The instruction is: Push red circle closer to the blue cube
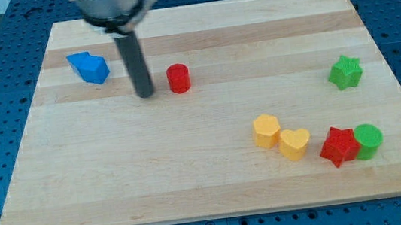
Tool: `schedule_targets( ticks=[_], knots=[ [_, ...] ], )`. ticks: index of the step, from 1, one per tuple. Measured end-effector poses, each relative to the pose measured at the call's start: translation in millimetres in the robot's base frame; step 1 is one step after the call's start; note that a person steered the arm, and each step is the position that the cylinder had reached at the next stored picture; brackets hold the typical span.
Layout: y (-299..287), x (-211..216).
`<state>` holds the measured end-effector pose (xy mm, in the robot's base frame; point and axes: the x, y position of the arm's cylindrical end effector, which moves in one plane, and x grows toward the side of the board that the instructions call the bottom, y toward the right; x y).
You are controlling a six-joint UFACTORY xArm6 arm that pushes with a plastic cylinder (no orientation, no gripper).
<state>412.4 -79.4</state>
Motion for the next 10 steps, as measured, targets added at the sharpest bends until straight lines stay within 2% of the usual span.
schedule_targets(
  ticks=[1,3,4,5,6,7,10],
  knots=[
    [43.6,1.0],
    [47.6,1.0],
    [119.9,1.0],
    [147.7,1.0],
    [141.8,-8.5],
    [109.6,-27.6],
    [65.9,-27.5]
  ],
)
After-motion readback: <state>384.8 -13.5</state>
